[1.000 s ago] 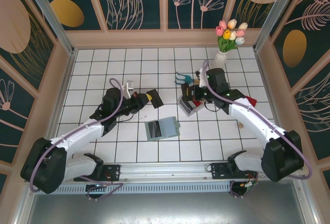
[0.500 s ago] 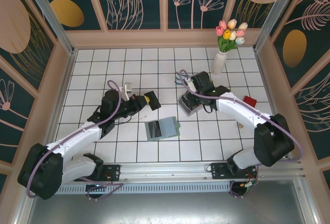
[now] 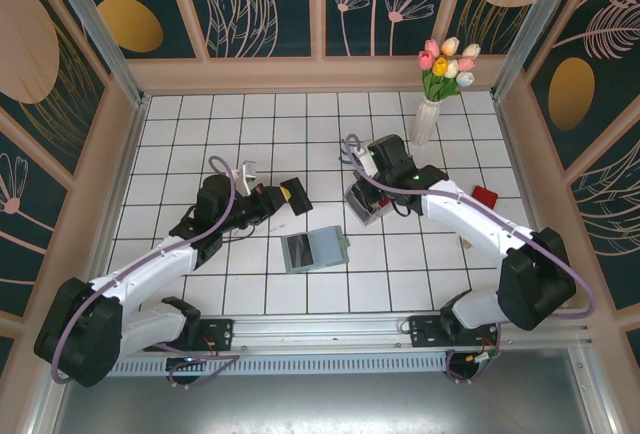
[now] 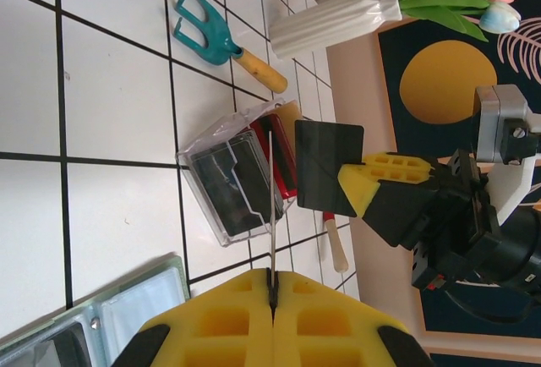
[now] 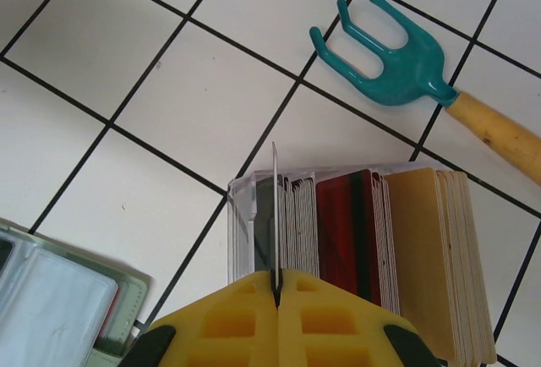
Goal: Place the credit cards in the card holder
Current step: Place the credit card in the storage box.
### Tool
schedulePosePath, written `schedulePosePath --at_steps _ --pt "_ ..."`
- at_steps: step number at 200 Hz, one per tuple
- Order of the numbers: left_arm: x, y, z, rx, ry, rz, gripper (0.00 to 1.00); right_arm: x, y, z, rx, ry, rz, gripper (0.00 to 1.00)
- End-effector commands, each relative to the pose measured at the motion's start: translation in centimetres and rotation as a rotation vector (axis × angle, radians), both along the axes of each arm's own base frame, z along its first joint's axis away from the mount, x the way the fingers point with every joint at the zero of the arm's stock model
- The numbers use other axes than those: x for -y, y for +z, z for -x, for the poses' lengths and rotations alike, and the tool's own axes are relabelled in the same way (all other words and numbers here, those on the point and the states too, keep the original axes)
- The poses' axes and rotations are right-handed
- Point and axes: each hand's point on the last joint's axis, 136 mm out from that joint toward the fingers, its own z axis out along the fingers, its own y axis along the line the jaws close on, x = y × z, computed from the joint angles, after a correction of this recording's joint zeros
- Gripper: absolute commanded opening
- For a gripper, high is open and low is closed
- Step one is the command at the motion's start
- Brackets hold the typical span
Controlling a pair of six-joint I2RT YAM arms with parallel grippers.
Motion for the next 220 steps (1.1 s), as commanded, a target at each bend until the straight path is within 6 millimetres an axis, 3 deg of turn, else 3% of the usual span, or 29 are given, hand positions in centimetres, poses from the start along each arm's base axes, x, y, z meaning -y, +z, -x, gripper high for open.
schedulePosePath --at_steps 1,78,119,151,174,190,220 --pt "0.5 0.4 0.2 0.029 -0.033 0.019 0.01 -0.4 -0.8 -0.2 -0.014 0.025 0.020 0.03" --pt "0.9 0.3 0.4 0.024 -0.057 0.025 0.01 -0.2 -4.9 0.0 -0.092 0.064 0.112 0.03" --pt "0.9 0.2 0.4 0.020 -0.061 0.026 0.01 0.5 -5.9 0.4 -0.122 0.052 0.148 0.05" --pt "1.0 0.2 0.3 0.022 -0.067 0.027 0.01 0.9 -7.2 0.4 -0.143 0.037 0.169 0.13" --pt "1.1 0.3 0.4 0.024 -0.071 0.030 0.01 0.6 -7.1 0.4 -0.152 0.032 0.145 0.16" --pt "1.2 0.2 0.5 0.020 -0.077 0.032 0.01 0.6 -6.8 0.1 -0.143 0.012 0.138 0.25" --pt "1.2 0.2 0.7 0.019 -0.087 0.034 0.02 0.6 -4.2 -0.7 -0.085 -0.036 0.096 0.29"
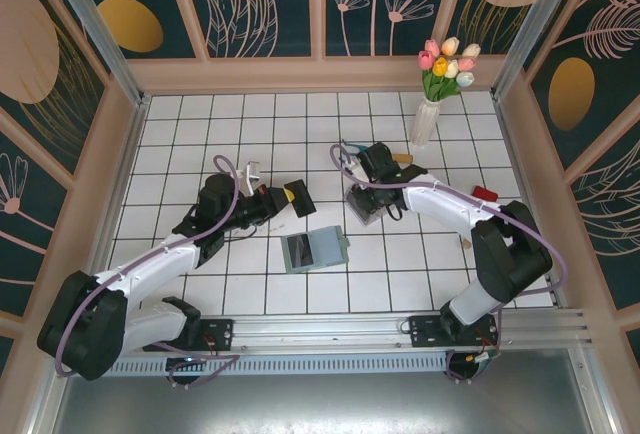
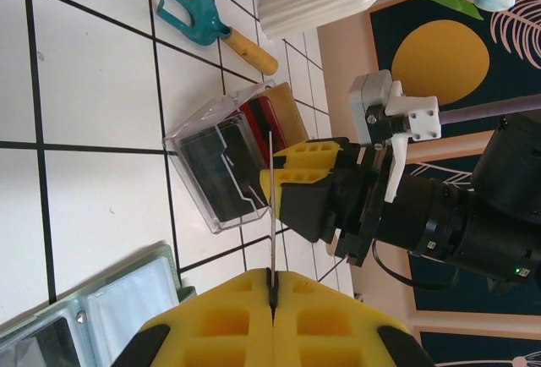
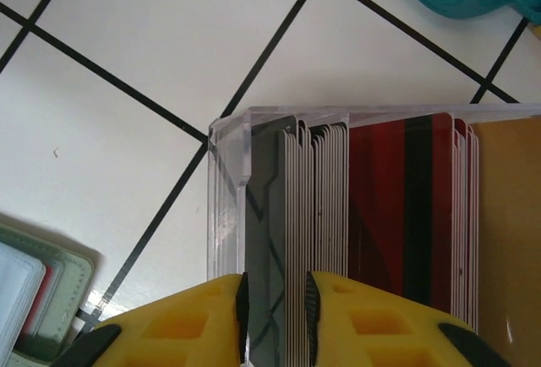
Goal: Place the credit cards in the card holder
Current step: Place the credit card in the storage box, then insert the credit card into the card slot.
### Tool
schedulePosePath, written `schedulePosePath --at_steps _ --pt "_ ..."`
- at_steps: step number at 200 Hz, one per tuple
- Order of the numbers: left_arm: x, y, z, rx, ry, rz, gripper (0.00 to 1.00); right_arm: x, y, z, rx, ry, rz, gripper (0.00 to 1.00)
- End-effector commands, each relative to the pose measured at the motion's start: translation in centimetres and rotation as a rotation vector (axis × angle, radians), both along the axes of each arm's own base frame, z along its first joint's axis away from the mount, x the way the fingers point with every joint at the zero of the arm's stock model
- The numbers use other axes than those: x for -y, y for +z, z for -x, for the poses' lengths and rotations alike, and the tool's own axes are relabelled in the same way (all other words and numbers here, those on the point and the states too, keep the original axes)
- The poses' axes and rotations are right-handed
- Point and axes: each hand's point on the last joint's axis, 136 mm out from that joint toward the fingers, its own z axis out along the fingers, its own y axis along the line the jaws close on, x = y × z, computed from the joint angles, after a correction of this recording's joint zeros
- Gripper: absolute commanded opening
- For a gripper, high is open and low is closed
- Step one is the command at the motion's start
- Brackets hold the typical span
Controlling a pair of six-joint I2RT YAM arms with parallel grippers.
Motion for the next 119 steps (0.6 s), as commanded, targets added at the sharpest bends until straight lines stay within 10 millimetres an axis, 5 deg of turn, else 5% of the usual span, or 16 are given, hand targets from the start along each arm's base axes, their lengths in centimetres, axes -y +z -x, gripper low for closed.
schedulePosePath --at_steps 1,26,54,78,119 --pt "0.4 0.4 0.4 0.027 -0.035 0.016 0.02 0.2 2.5 -0.7 0.052 -0.051 -0.035 0.29" --pt "0.5 -0.2 1.0 0.000 -0.057 0.011 0.01 -0.6 7.1 -0.8 0.113 -0.122 -0.188 0.35" --pt "0.3 -2.9 2.9 -0.077 -0.080 -0.021 0.00 -3.2 10.3 2.0 0.067 -0.156 -0.531 0.40" --pt "0.6 -5.2 4.9 -0.111 -0.108 -0.053 0.00 -5.0 9.1 4.8 -0.078 -0.177 -0.732 0.42" --pt "1.6 -7.1 6.6 -0.113 -0.143 -0.073 0.00 -6.6 4.4 7.7 -0.200 -0.213 -0.720 0.41"
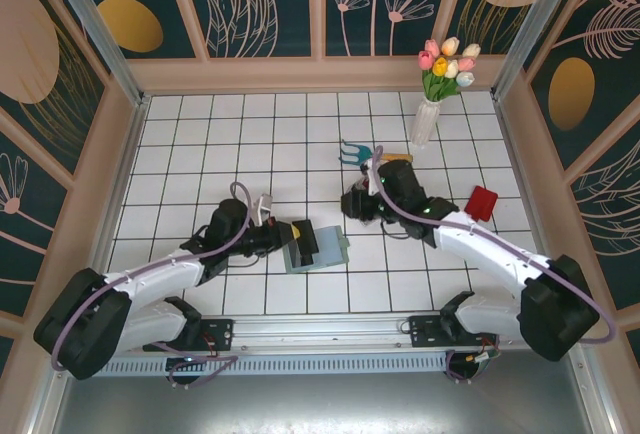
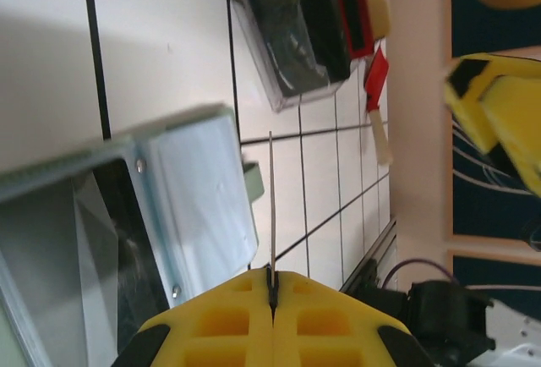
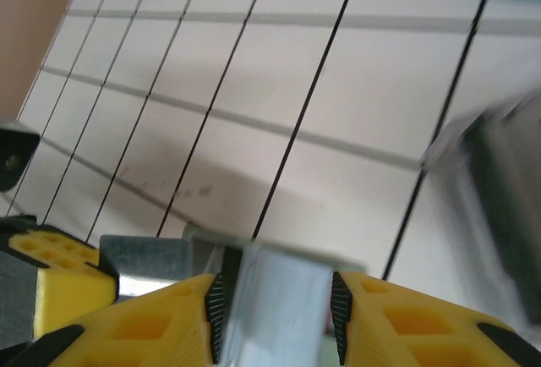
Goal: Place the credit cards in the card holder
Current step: Insert the credit card into the card slot.
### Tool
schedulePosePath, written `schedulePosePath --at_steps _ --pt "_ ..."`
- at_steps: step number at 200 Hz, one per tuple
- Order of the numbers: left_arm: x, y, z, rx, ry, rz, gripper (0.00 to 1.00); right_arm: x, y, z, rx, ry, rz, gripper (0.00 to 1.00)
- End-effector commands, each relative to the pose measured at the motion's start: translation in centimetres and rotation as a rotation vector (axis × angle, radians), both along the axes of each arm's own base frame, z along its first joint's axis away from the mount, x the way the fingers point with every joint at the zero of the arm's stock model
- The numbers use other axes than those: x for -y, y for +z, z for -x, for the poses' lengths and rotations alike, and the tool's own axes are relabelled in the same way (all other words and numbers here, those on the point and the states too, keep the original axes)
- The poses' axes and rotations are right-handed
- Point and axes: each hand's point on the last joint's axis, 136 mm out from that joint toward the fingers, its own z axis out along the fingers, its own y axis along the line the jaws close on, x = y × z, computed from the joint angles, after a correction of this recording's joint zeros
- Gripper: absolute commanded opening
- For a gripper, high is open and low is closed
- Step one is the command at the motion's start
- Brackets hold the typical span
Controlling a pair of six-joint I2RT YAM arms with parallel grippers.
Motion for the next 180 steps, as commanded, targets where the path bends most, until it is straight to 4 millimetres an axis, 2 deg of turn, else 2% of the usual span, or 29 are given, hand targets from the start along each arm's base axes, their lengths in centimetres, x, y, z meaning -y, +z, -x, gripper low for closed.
schedulePosePath --at_steps 1,30,83,113,180 --pt "0.3 -0.2 -0.1 0.039 0.005 0.007 0.00 -1.6 -1.7 1.4 -0.099 -0.012 -0.076 0.41" --pt "0.4 -1.1 -0.6 0.050 0.007 -0.023 0.00 -1.3 -4.7 1.6 -0.157 -0.032 -0.018 0.40" --pt "0.5 -2.7 -0.9 0.033 -0.001 -0.077 0.00 -1.9 -8.1 2.0 -0.235 -0.016 0.011 0.39" --pt "0.0 -3.5 -0.7 0.036 0.009 -0.097 0.00 -2.0 -9.5 2.3 -0.262 -0.010 0.033 0.38" --pt "0.8 -5.1 -0.9 0.000 -0.011 -0.098 0.00 -1.4 -12.7 3.3 -0.328 -0.023 0.088 0.34"
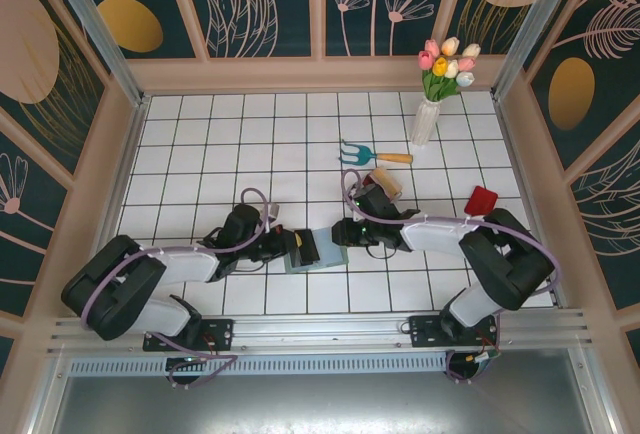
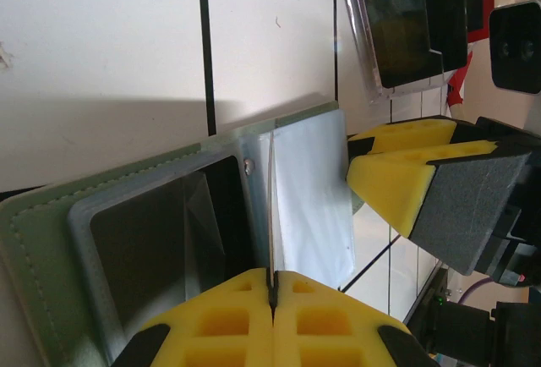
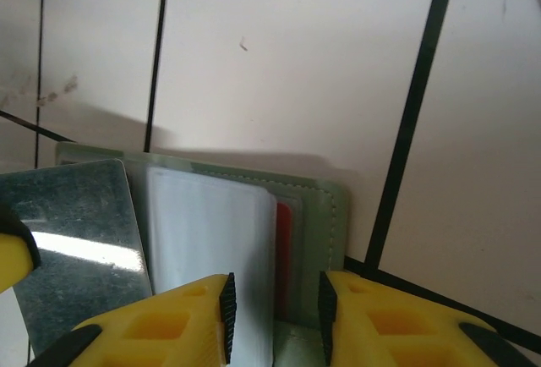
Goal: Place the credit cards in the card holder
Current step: Insert the credit card into the card slot.
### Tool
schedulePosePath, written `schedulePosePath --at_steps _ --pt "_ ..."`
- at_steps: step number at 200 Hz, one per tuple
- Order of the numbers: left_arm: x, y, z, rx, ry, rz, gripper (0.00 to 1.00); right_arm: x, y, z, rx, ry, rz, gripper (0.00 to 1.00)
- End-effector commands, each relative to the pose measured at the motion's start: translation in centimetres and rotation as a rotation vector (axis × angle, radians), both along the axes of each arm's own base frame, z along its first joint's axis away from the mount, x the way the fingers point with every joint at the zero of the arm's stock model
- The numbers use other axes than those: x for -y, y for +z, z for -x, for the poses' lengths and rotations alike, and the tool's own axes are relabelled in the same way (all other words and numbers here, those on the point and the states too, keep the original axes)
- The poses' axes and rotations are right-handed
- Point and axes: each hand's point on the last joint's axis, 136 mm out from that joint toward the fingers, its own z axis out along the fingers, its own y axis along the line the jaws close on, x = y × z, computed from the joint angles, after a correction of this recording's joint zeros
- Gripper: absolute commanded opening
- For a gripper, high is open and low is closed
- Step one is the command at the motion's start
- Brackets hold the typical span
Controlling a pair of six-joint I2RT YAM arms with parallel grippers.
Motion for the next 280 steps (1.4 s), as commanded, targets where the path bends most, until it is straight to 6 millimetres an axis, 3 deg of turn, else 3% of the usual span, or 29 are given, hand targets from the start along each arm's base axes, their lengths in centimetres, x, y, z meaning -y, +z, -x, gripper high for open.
schedulePosePath --at_steps 1,37,92,170,213,280 --pt "0.6 0.4 -0.2 0.030 -0.022 0.013 0.00 0.0 -1.1 0.8 -0.028 0.001 0.007 0.34" --pt "-0.2 -0.8 0.5 0.009 -0.038 -0.059 0.00 0.5 -1.9 1.2 -0.048 -0.015 0.026 0.31" --pt "-0.5 -1.1 0.9 0.020 -0.085 -0.114 0.00 0.3 -2.2 1.5 -0.059 -0.014 0.015 0.28" --pt "-1.2 0.0 0.3 0.066 -0.028 -0.118 0.00 0.3 -2.4 1.7 -0.063 -0.013 0.012 0.27" --pt "-1.1 -1.0 0.7 0.041 -0.064 -0.148 0.00 0.1 -2.6 1.6 -0.066 -0.006 0.010 0.27" --pt "-1.3 1.6 -0.1 0.097 -0.016 -0.120 0.00 0.2 -2.8 1.6 -0.067 -0.011 0.022 0.26"
